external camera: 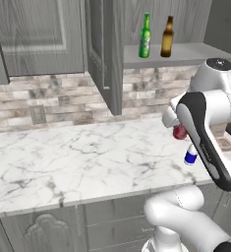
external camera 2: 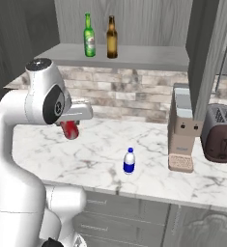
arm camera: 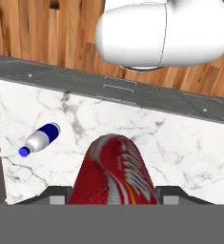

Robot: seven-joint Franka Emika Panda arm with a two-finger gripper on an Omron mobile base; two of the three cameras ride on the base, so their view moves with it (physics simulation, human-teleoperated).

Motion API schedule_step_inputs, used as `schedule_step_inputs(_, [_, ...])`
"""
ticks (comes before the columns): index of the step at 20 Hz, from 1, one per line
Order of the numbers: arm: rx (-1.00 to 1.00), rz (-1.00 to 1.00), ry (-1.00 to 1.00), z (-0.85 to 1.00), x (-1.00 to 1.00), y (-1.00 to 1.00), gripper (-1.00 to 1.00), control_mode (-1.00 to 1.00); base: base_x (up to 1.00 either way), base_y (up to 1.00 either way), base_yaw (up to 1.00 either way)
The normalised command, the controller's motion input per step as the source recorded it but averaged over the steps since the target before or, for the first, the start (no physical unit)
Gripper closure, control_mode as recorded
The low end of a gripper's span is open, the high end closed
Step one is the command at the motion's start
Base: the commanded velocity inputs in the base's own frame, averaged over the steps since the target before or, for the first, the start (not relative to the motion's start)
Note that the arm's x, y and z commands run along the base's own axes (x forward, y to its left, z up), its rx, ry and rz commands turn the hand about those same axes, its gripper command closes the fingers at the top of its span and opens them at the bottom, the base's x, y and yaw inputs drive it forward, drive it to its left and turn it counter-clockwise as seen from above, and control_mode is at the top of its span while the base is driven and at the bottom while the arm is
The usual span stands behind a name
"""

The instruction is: Sort all alcoholic drinks to one cabinet, and non-alcoholic drinks to the other.

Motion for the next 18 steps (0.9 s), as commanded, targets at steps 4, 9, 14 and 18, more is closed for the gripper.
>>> schedule_step_inputs(4, [0.0, 0.0, 0.0, 0.0, 0.0, 0.0, 1.0, 1.0, -0.8, 0.0, 0.0])
schedule_step_inputs(9, [0.0, 0.0, 0.0, 0.0, 0.0, 0.0, 1.0, 1.0, -0.8, 0.0, 0.0])
schedule_step_inputs(14, [0.0, 0.0, 0.0, 0.0, 0.0, 0.0, 1.0, 1.0, -0.54, 0.0, 0.0])
schedule_step_inputs(18, [0.0, 0.0, 0.0, 0.0, 0.0, 0.0, 1.0, 1.0, -0.21, 0.0, 0.0])
